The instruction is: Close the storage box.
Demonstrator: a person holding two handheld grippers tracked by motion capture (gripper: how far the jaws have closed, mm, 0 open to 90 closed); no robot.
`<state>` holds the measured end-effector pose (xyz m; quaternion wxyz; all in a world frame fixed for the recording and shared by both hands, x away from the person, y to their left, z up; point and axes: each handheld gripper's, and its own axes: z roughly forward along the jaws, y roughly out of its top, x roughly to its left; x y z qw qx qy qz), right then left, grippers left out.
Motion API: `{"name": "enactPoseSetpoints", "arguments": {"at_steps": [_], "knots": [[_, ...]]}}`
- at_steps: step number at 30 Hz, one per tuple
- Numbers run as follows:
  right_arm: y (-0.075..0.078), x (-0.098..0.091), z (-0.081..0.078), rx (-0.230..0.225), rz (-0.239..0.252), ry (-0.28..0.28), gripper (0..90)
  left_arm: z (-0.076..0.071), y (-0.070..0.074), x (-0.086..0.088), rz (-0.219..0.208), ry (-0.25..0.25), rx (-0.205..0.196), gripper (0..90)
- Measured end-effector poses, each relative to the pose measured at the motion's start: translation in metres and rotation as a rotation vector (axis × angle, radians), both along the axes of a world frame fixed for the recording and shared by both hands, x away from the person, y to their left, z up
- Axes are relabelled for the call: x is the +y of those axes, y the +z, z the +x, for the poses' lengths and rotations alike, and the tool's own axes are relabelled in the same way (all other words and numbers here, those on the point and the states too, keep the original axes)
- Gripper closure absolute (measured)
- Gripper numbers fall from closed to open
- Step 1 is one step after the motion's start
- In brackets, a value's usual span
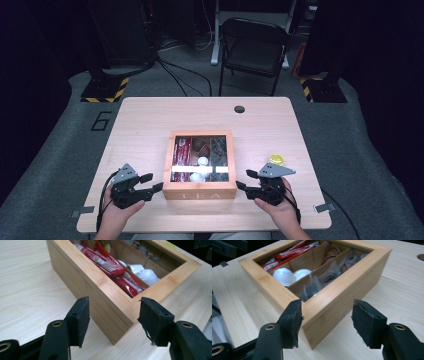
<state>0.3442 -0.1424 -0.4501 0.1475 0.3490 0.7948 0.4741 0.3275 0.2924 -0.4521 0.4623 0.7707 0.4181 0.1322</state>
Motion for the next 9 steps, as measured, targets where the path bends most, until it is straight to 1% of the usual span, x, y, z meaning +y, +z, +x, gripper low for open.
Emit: {"name": "enactPoseSetpoints", "arguments": {"at_steps": [1,3,4,5,6,7,9], "knots": [[-0.001,-0.002,0.001,0.002,0.003,-0.008,40.0,0.001,-0.001,0.002,0.003,0.001,-0.003,40.4],[-0.004,-0.006,0.002,-0.001,0.009,-0.023,39.9,0.002,-0.002,0.005,-0.006,0.009,-0.001,40.3],[-0.005,-0.008,0.002,-0.007,0.004,-0.027,39.9,0.003,-0.003,0.006,-0.002,0.012,-0.007,40.3],[-0.006,-0.010,0.002,-0.007,0.002,-0.026,39.9,0.003,-0.004,0.007,-0.002,0.016,-0.004,40.2],[-0.006,-0.011,0.003,-0.008,0.004,-0.027,39.8,0.002,-0.005,0.007,-0.006,0.011,0.002,40.2],[-0.007,-0.012,0.002,-0.003,0.012,-0.033,39.5,0.002,-0.005,0.007,-0.004,-0.001,-0.003,40.2],[-0.009,-0.012,0.001,0.002,0.028,0.005,38.9,0.000,-0.006,0.006,-0.005,-0.028,-0.011,40.1]]}}
